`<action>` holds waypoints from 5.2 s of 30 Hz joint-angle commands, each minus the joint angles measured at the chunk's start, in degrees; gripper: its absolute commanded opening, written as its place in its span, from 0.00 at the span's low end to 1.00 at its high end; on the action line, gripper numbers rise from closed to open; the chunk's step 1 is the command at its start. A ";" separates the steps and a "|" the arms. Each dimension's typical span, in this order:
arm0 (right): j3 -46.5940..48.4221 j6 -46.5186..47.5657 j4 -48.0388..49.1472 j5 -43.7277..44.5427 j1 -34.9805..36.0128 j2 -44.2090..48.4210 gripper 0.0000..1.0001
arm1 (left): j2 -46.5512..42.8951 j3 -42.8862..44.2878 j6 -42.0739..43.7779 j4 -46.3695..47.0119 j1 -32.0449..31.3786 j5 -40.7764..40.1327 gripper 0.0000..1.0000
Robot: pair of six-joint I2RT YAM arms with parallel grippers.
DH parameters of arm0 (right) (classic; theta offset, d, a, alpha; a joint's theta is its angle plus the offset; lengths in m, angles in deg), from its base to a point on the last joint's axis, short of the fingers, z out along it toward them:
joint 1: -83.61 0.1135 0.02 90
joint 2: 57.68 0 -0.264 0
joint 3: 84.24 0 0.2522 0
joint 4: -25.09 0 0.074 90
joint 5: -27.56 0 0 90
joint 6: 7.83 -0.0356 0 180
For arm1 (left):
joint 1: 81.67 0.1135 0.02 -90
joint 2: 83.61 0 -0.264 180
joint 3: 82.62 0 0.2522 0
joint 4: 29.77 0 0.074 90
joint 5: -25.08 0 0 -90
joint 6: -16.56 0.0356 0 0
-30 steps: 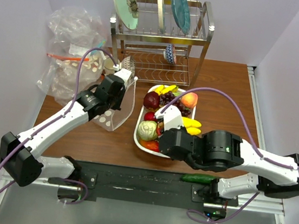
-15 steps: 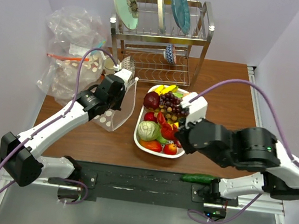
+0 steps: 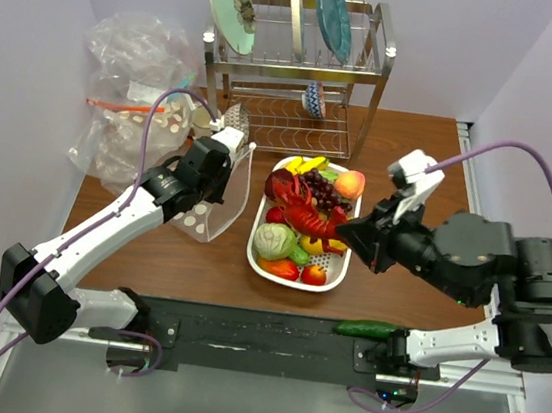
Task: Place the food in the zip-top bag and seal the zipper
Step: Place the fake lobster in the zipper food storage bag.
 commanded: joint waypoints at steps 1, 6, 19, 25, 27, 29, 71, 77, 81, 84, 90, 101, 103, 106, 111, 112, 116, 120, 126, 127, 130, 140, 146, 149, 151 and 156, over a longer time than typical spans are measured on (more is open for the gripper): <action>-4.98 1.91 17.51 -0.88 0.14 5.77 0.00 | -1.92 2.54 -0.51 1.59 0.30 0.30 0.00; -13.52 -0.01 31.57 -2.12 0.23 7.98 0.00 | -2.71 3.77 -2.36 1.93 0.30 0.65 0.00; -30.31 -7.22 47.15 5.96 0.14 12.02 0.00 | -9.56 2.11 -6.40 5.88 0.30 -2.87 0.00; -35.24 -12.05 49.44 9.30 0.05 14.30 0.00 | -10.35 0.61 -7.37 7.64 0.30 -1.99 0.00; -37.25 -14.33 49.79 11.32 0.05 15.36 0.00 | -10.70 -0.18 -7.63 8.87 0.38 -1.64 0.00; -38.84 -16.36 50.66 12.90 0.05 16.85 0.00 | -11.06 -1.58 -8.34 9.67 0.30 -1.46 0.00; -45.79 -31.23 56.22 -31.83 -31.68 -3.36 0.00 | -10.45 -10.72 -7.81 20.04 -3.13 6.11 0.00; -42.98 -31.30 51.38 -28.49 -33.52 -0.11 0.00 | -9.13 -12.75 -8.69 20.74 -3.66 5.04 0.00; -42.54 -32.62 50.67 -29.71 -36.50 1.04 0.00 | -9.91 -15.29 -9.48 22.76 -4.54 4.34 0.00; -42.62 -33.77 50.93 -32.61 -38.17 0.86 0.00 | -10.44 -16.70 -9.74 23.47 -4.80 2.85 0.00; -44.64 -37.01 52.51 -34.63 -40.28 0.33 0.00 | -11.23 -19.08 -10.71 25.31 -5.50 1.35 0.00; -48.34 -45.02 60.16 -37.62 -41.43 -0.63 0.00 | -12.21 -19.08 -11.07 25.23 -6.47 -0.49 0.00; -47.55 -44.67 58.68 -36.93 -41.43 0.15 0.00 | -11.85 -18.82 -10.98 24.79 -6.39 -1.46 0.00; -47.98 -45.28 58.84 -36.66 -41.43 -0.10 0.00 | -12.02 -18.20 -11.33 24.52 -6.47 -0.32 0.00; -48.96 -46.78 60.25 -37.63 -41.78 0.42 0.00 | -11.42 -18.11 -10.54 23.74 -7.53 -3.74 0.00; -48.52 -45.82 58.68 -37.28 -41.87 0.60 0.00 | -11.06 -18.11 -10.54 23.12 -7.44 -3.92 0.00; -45.71 -44.14 54.19 -33.85 -42.57 2.79 0.00 | -11.23 -19.08 -11.24 24.43 -7.44 -2.87 0.00; -45.61 -44.05 53.92 -34.37 -43.10 3.23 0.00 | -10.71 -18.99 -11.59 25.14 -7.44 -2.60 0.00; -46.84 -44.93 55.41 -35.95 -43.28 2.62 0.00 | -10.18 -18.73 -11.94 25.14 -7.53 -2.08 0.00; -47.71 -45.37 56.28 -36.30 -43.28 2.27 0.00 | -10.44 -18.55 -12.03 24.97 -7.44 -1.82 0.00; -50.08 -45.98 59.78 -37.54 -43.19 0.96 0.00 | -10.88 -16.72 -12.47 24.70 -7.53 -0.67 0.00; -51.68 -46.69 64.64 -42.11 -41.96 -3.09 0.00 | -7.99 -12.40 -13.61 24.44 -7.88 0.55 0.00; -50.10 -40.02 64.21 -43.60 -41.96 -4.50 0.00 | -7.28 -9.24 -13.44 22.68 -7.88 2.23 0.00; -50.01 -37.29 65.17 -45.71 -41.52 -5.46 0.00 | -6.67 -7.83 -13.26 21.62 -7.88 1.79 0.00; -48.96 -33.87 65.08 -46.33 -40.47 -5.82 0.00 | -5.79 -7.22 -13.00 21.36 -7.88 1.35 0.00; -45.09 -26.57 58.41 -41.76 -37.65 -5.91 0.00 | -4.03 -5.99 -13.17 20.13 -7.88 0.82 0.00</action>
